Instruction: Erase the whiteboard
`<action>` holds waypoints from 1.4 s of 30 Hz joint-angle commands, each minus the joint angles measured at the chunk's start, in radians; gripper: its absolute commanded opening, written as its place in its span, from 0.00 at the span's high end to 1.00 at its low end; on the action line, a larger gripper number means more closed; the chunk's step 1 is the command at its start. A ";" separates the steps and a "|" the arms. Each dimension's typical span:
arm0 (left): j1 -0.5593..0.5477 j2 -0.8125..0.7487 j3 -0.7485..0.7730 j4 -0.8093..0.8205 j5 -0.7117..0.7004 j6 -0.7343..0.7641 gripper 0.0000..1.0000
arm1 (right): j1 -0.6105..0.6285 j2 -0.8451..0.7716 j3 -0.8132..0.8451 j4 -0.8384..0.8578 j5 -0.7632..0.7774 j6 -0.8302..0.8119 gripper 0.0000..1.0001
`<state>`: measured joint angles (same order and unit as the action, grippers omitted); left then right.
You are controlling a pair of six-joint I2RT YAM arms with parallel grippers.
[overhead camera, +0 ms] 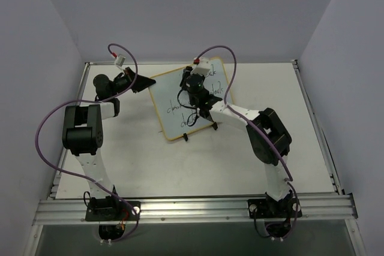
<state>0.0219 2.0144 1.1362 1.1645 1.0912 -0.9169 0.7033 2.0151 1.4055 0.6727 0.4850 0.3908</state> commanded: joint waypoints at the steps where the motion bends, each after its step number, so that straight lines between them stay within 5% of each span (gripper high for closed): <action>1: -0.045 -0.051 0.013 0.146 0.188 0.070 0.98 | -0.128 0.005 -0.063 -0.107 -0.060 -0.050 1.00; 9: -0.043 -0.049 0.014 0.126 0.196 0.085 0.98 | -0.200 -0.026 -0.089 -0.108 -0.204 -0.078 1.00; 25: -0.028 -0.129 0.040 -0.370 0.216 0.470 0.98 | 0.142 0.089 0.274 -0.243 -0.235 -0.128 1.00; 42: -0.039 -0.201 0.065 -0.660 0.181 0.708 0.98 | -0.163 0.068 0.185 -0.308 -0.252 -0.167 1.00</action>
<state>0.0277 1.8832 1.1801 0.5354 1.1099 -0.4278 0.5976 2.0754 1.6306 0.4393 0.2268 0.2588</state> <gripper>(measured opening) 0.187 0.284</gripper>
